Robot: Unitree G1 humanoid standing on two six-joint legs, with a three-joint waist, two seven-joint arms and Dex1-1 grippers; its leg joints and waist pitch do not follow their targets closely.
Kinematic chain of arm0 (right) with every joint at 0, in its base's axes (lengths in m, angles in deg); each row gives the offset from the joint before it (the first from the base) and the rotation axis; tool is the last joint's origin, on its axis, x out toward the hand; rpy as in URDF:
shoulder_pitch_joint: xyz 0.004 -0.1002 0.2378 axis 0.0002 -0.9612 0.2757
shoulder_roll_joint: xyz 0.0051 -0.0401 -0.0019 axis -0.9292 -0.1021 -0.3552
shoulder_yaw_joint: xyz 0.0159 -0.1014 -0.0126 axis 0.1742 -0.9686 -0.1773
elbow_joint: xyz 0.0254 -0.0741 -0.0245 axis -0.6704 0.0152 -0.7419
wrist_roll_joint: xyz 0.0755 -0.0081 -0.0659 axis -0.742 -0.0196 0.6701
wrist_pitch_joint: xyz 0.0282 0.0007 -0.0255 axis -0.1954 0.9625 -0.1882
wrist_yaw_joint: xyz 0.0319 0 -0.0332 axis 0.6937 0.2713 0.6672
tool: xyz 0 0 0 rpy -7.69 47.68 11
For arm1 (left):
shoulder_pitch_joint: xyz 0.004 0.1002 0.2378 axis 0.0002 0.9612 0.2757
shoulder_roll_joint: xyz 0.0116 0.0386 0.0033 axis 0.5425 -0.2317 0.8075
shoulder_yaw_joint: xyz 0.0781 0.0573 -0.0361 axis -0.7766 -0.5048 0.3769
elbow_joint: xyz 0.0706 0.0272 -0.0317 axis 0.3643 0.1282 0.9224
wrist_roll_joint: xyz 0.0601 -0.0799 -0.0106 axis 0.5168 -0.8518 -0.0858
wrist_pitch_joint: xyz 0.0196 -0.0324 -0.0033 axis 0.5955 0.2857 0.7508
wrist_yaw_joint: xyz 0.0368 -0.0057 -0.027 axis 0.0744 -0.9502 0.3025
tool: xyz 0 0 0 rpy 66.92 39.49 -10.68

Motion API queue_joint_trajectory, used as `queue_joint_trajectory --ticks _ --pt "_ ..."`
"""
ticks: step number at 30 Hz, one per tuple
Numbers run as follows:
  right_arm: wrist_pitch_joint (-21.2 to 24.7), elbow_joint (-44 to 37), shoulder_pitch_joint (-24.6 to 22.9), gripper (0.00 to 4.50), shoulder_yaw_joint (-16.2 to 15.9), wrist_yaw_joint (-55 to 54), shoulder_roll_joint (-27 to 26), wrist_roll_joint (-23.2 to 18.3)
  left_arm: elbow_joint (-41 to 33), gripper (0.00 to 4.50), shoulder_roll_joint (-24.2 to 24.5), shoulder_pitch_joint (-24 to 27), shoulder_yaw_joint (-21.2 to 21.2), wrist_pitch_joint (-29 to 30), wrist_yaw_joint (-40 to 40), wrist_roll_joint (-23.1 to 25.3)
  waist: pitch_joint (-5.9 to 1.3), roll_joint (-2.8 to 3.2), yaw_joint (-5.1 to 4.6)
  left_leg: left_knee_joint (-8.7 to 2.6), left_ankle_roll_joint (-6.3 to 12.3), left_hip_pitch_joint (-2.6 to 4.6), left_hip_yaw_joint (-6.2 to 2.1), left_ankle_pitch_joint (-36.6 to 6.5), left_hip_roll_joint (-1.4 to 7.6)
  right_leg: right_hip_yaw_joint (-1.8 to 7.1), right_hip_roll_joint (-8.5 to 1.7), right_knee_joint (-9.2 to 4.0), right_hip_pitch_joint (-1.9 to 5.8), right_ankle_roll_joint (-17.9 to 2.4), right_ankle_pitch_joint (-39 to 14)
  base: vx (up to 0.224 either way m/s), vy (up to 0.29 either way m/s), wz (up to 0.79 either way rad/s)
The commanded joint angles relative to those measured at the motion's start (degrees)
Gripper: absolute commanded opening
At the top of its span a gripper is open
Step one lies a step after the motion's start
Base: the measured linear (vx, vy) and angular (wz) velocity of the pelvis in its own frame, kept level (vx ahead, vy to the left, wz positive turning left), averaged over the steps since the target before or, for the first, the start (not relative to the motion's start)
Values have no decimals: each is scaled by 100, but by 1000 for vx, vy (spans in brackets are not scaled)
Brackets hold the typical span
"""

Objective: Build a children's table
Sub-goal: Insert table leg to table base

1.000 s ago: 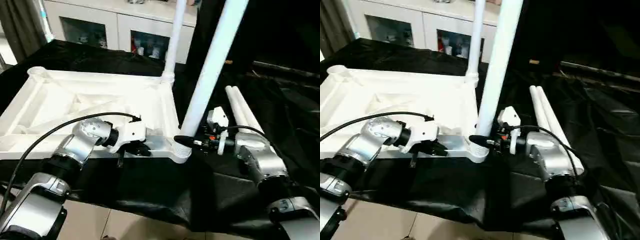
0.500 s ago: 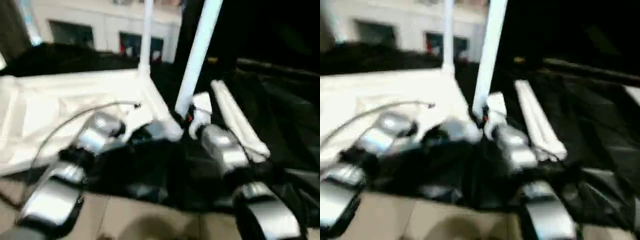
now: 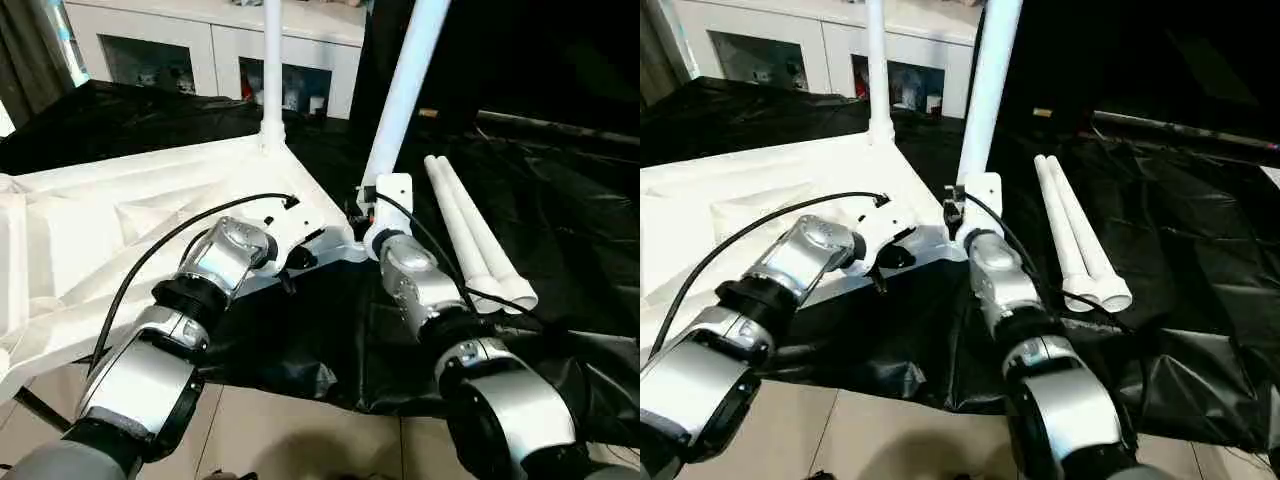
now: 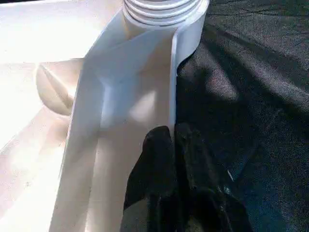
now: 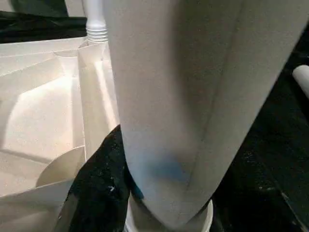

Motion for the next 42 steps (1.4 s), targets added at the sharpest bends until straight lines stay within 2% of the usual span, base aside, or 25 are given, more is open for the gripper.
queue_joint_trajectory --ticks 1,5,8,9,10,11,13,14,15,16,17,18,19,20,21,22,23,25,28,30,35,37,38,40,42 --pt "565 700 -339 187 -64 113 -238 41 -44 0 -58 -223 46 -2 386 76 -220 166 -85 -506 5 54 -59 -2781 130 192 -412 -617 118 -76 -3265 0 0 0" --pt "637 726 -298 187 -124 323 -218 81 -135 0 -11 -160 -59 -182 100 84 -212 172 -118 -537 20 48 -66 -2810 135 219 -429 -617 120 -165 -3148 0 0 0" --pt "771 731 -215 187 -219 847 -131 133 -318 0 55 -62 -153 -308 -299 32 -211 163 -150 -577 14 -37 -86 -2740 149 256 -450 -570 181 -226 -3008 0 0 0" --pt "860 669 -187 187 -382 1529 33 201 -550 0 216 66 -262 -604 -828 -49 -208 169 -144 -580 28 -28 -84 -2734 155 266 -463 -577 178 -265 -3020 0 0 0" --pt "865 665 -185 187 -393 1573 44 206 -565 0 226 74 -269 -624 -862 -54 -209 165 -147 -578 42 -34 -88 -2741 157 275 -472 -571 183 -290 -3024 0 0 0" --pt "970 613 -177 187 -540 2267 268 254 -776 0 413 200 -373 -830 -1288 -100 -235 146 -159 -577 62 -57 -76 -2565 166 322 -495 -542 205 -379 -2884 0 0 0" --pt "999 573 -180 187 -668 2810 458 305 -939 0 549 293 -429 -805 -1598 -152 -250 137 -147 -570 107 -62 -30 -2204 188 399 -489 -466 194 -638 -2441 27 -11 2" --pt "1005 548 -189 187 -772 3216 614 360 -1077 0 660 375 -466 -867 -1844 -213 -269 126 -133 -555 133 -78 16 -1853 185 447 -475 -396 190 -822 -2044 55 -23 4" --pt "1003 536 -194 187 -817 3385 681 388 -1138 0 706 412 -476 -878 -1953 -248 -271 111 -130 -556 146 -100 26 -1696 186 461 -467 -360 203 -893 -1893 66 -35 4" --pt "970 496 -211 187 -938 3863 852 479 -1279 0 820 498 -500 -867 -2182 -311 -278 97 -118 -529 176 -90 64 -1502 178 497 -450 -314 181 -1004 -1737 75 -52 8" --pt "927 448 -235 187 -1043 4272 991 557 -1389 0 909 580 -509 -992 -2386 -379 -275 71 -119 -505 238 -52 106 -1494 172 525 -427 -312 140 -1081 -1773 75 -52 8" --pt "912 425 -248 187 -1096 4475 1061 595 -1442 0 952 620 -511 -1021 -2486 -413 -291 50 -107 -485 269 -46 116 -1469 159 542 -416 -297 138 -1114 -1791 86 -60 14" --pt "919 388 -262 187 -1170 4776 1172 638 -1536 0 1021 685 -513 -1025 -2623 -452 -312 61 -99 -462 299 -44 140 -1347 170 585 -410 -243 124 -1246 -1581 97 -54 5" --pt "885 322 -293 187 -1291 5208 1348 694 -1699 0 1133 790 -510 -1060 -2819 -523 -357 39 -90 -453 345 -148 135 -913 154 590 -389 -137 227 -1338 -1035 97 -54 5" --pt "851 278 -314 187 -1370 5474 1462 728 -1806 0 1206 858 -508 -1077 -2936 -570 -379 46 -64 -417 447 -140 155 -545 152 600 -376 -56 218 -1462 -435 88 -42 -2" --pt "838 260 -323 187 -1402 5582 1507 741 -1844 0 1230 878 -510 -1074 -2966 -582 -379 46 -64 -417 447 -140 155 -545 152 600 -376 -56 218 -1462 -435 71 -30 3" --pt "777 205 -349 187 -1485 5849 1624 776 -1928 0 1299 925 -524 -1122 -3052 -606 -386 31 -34 -384 653 -132 179 -200 134 609 -364 18 226 -1668 195 71 -30 3" --pt "673 131 -391 187 -1583 6195 1782 822 -2037 0 1422 979 -567 -1163 -3204 -622 -381 41 -10 -379 744 -106 184 -165 148 607 -371 32 226 -1743 252 31 -13 3" --pt "649 94 -416 187 -1619 6381 1847 823 -2097 0 1480 1008 -578 -1188 -3295 -647 -376 40 22 -395 651 -105 186 -192 176 589 -345 31 241 -1661 -2 0 0 0" --pt "579 12 -491 187 -1713 6757 1980 827 -2261 0 1583 1088 -568 -1188 -3518 -731 -358 53 36 -415 496 -76 189 -452 199 586 -344 -9 219 -1571 -372 0 0 0" --pt "574 -150 -596 186 -1772 7018 2072 793 -2423 0 1663 1170 -555 -1159 -3641 -822 -353 48 59 -436 292 -69 207 -706 201 589 -332 -43 213 -1403 -718 0 0 0" --pt "572 -200 -650 186 -1775 6978 2076 807 -2385 0 1668 1162 -544 -1181 -3525 -769 -355 44 66 -437 248 -65 212 -692 198 592 -330 -47 210 -1353 -764 0 0 0" --pt "559 -180 -666 186 -1736 6812 2037 813 -2256 0 1601 1110 -511 -1198 -3301 -695 -364 66 69 -440 213 -60 209 -662 198 592 -329 -39 208 -1346 -728 0 0 0" --pt "578 -155 -685 186 -1656 6519 1959 798 -2071 0 1493 1033 -467 -1231 -2924 -577 -358 51 66 -441 175 -53 214 -702 191 590 -321 -55 197 -1341 -717 0 0 0" --pt "652 -86 -689 186 -1500 5901 1807 771 -1930 0 1394 967 -439 -1139 -2646 -495 -316 38 63 -465 117 -21 222 -1035 181 595 -318 -133 159 -1216 -1225 0 0 0"
